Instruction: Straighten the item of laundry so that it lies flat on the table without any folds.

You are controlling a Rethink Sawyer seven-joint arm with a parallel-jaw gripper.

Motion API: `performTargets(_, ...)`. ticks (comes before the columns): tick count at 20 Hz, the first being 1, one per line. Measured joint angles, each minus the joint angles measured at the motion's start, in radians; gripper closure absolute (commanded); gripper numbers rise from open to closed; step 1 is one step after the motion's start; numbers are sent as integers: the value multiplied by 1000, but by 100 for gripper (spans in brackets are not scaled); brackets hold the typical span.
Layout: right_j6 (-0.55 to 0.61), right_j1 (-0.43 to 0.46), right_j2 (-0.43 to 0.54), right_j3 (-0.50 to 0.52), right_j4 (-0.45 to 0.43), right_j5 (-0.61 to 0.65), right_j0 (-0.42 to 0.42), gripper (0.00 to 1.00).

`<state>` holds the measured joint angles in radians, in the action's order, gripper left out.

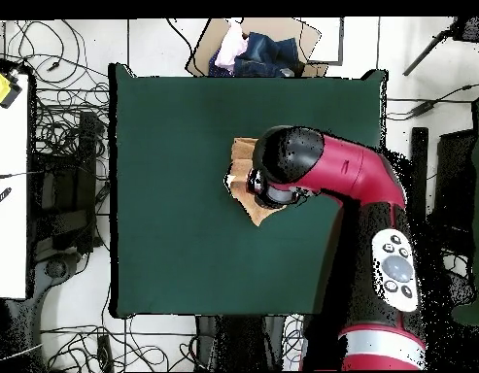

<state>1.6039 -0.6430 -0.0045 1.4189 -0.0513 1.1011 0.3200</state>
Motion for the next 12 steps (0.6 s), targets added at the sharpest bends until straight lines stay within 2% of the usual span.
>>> performTargets(12, 0, -22, 0, 12, 0, 3, 0, 0)
